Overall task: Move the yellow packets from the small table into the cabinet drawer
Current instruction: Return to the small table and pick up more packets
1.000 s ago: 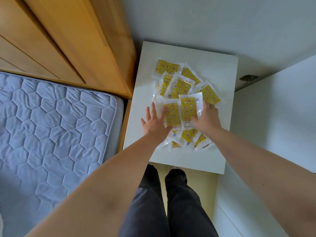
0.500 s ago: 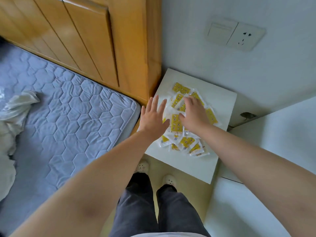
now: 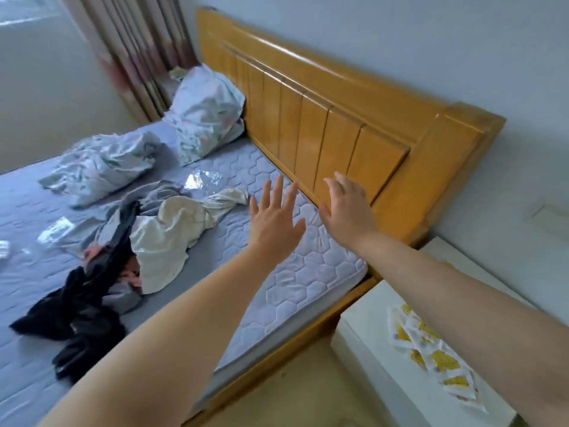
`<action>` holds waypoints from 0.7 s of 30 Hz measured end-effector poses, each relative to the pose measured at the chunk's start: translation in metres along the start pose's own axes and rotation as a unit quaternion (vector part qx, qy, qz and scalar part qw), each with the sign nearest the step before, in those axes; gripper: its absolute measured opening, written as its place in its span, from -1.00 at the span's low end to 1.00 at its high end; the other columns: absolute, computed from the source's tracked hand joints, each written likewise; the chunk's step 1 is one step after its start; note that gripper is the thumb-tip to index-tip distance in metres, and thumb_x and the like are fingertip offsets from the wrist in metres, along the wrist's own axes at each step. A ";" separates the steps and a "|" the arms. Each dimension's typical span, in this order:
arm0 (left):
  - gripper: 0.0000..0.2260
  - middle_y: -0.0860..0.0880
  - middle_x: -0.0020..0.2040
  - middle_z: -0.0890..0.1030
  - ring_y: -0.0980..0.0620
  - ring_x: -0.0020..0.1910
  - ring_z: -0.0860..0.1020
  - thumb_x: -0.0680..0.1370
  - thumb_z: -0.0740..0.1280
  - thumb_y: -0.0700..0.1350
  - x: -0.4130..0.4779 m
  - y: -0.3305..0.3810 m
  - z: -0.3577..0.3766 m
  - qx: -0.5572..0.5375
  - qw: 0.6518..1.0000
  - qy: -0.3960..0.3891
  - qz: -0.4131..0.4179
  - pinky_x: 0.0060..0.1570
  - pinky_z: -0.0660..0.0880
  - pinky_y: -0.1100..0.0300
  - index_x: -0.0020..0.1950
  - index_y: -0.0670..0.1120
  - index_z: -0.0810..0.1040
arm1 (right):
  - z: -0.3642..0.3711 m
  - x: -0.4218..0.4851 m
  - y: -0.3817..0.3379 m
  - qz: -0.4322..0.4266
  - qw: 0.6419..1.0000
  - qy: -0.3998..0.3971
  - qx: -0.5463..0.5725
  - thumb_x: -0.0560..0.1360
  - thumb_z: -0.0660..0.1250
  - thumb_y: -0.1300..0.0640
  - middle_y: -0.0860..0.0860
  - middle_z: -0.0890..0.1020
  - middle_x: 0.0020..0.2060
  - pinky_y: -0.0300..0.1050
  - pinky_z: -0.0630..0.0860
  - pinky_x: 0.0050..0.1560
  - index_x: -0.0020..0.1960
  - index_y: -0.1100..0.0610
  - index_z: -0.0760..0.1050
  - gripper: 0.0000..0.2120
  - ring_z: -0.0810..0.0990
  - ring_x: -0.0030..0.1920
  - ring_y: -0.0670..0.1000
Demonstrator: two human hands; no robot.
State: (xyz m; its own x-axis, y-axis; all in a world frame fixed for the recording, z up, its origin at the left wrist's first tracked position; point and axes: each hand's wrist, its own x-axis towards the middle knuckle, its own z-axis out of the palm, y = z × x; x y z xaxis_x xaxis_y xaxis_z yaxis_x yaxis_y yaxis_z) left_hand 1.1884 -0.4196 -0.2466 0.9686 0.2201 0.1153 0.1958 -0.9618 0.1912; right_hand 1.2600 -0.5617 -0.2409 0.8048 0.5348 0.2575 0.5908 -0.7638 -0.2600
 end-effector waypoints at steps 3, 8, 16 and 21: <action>-0.36 -0.02 0.58 -0.20 -0.08 0.54 -0.23 0.60 0.14 0.11 -0.016 -0.067 -0.047 0.013 0.998 0.039 -0.048 0.48 -0.17 -0.15 0.57 0.05 -0.13 | -0.004 0.027 -0.082 -0.056 0.998 0.042 -0.001 0.59 0.14 0.05 0.21 0.23 0.45 0.09 0.13 0.41 0.45 0.24 0.22 -0.52 0.18 0.45 0.19; -0.37 0.00 0.57 -0.25 -0.04 0.54 -0.27 0.60 0.12 0.11 -0.046 -0.170 -0.120 0.028 0.988 0.105 -0.108 0.47 -0.19 -0.14 0.57 0.07 -0.13 | -0.003 0.068 -0.213 -0.143 0.985 0.099 -0.008 0.50 0.10 0.04 0.24 0.36 0.37 0.17 0.23 0.34 0.36 0.27 0.34 -0.50 0.31 0.39 0.23; -0.36 -0.01 0.57 -0.24 -0.07 0.54 -0.26 0.61 0.12 0.13 -0.081 -0.300 -0.202 0.097 0.958 0.181 -0.198 0.46 -0.19 -0.17 0.57 0.07 -0.17 | 0.005 0.130 -0.374 -0.259 0.950 0.172 0.021 0.43 0.34 0.11 0.25 0.45 0.29 0.28 0.36 0.27 0.27 0.26 0.41 -0.55 0.42 0.30 0.25; -0.36 -0.03 0.57 -0.24 -0.09 0.54 -0.23 0.61 0.10 0.16 -0.113 -0.370 -0.233 0.142 0.931 0.197 -0.273 0.46 -0.18 -0.16 0.57 0.07 -0.19 | 0.027 0.154 -0.465 -0.327 0.931 0.153 0.047 0.40 0.37 0.12 0.25 0.46 0.27 0.28 0.38 0.24 0.27 0.26 0.42 -0.53 0.44 0.28 0.26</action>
State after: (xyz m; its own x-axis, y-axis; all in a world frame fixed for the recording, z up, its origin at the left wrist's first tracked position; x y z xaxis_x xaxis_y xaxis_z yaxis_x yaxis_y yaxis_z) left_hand 0.9707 -0.0506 -0.1033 0.5929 0.6768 0.4363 0.7287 -0.6816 0.0669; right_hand 1.1107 -0.1141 -0.1055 0.2253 0.7357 0.6388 0.9630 -0.2675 -0.0316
